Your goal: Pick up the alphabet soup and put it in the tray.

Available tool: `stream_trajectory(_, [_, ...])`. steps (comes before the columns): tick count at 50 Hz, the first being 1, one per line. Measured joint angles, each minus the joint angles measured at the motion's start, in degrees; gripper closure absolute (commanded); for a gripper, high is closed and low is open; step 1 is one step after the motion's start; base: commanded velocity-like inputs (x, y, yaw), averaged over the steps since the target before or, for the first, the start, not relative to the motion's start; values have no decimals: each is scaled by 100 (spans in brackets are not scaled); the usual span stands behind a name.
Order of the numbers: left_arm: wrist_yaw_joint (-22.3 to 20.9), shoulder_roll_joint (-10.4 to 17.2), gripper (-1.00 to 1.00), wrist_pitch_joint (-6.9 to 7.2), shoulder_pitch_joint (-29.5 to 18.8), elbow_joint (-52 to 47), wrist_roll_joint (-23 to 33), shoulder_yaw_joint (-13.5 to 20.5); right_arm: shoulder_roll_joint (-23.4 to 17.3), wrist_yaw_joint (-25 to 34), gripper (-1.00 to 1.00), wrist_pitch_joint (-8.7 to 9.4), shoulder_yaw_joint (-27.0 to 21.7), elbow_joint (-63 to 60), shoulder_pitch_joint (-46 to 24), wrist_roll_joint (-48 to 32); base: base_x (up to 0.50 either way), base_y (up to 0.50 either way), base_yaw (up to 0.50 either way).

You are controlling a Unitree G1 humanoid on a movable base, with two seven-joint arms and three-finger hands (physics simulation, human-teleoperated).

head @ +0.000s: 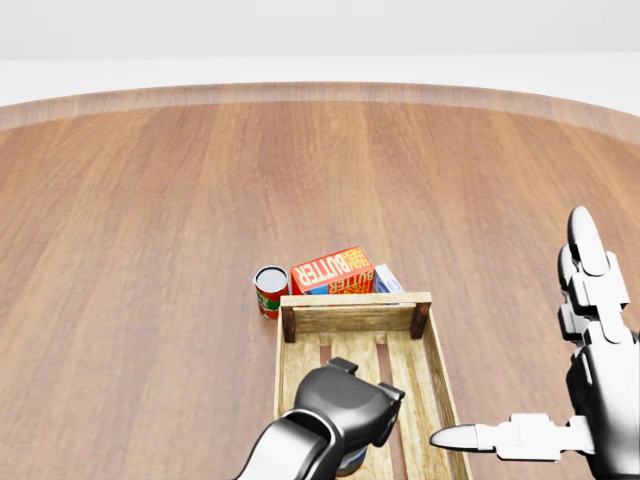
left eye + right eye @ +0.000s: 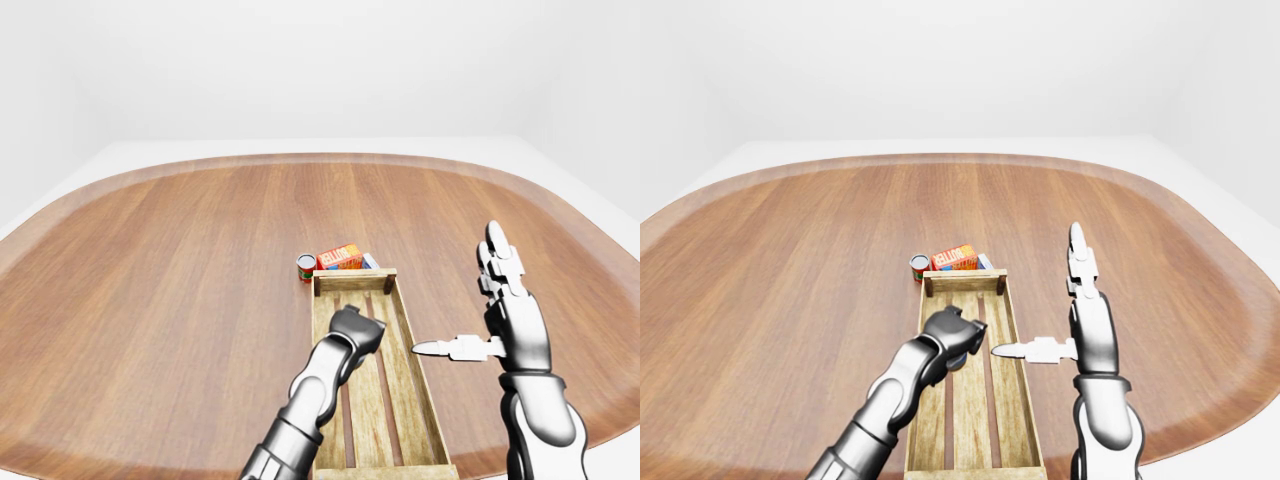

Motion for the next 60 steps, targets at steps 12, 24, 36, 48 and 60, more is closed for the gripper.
stream_trajectory(12, [19, -5, 100, -46, -36, 161, 122, 2, -8, -4, -100, 0, 9, 37, -13, 3, 0, 0, 0])
stream_trajectory(24, [91, -77, 100, -47, -72, 311, 178, -19, -9, 6, -100, 0, -5, 31, -8, 19, 0, 0, 0])
stream_trajectory(36, [273, -134, 100, -2, -92, 473, 132, -24, 1, 21, -100, 0, -21, 13, 12, 26, 0, 0, 0])
stream_trajectory(48, [405, -140, 86, 43, -133, 618, 81, 1, 3, 25, -100, 0, -22, 22, 10, 22, 0, 0, 0])
stream_trajectory(60, [481, -149, -97, 87, -169, 656, 44, 28, -1, 27, -100, 0, -27, 42, 7, 23, 0, 0, 0])
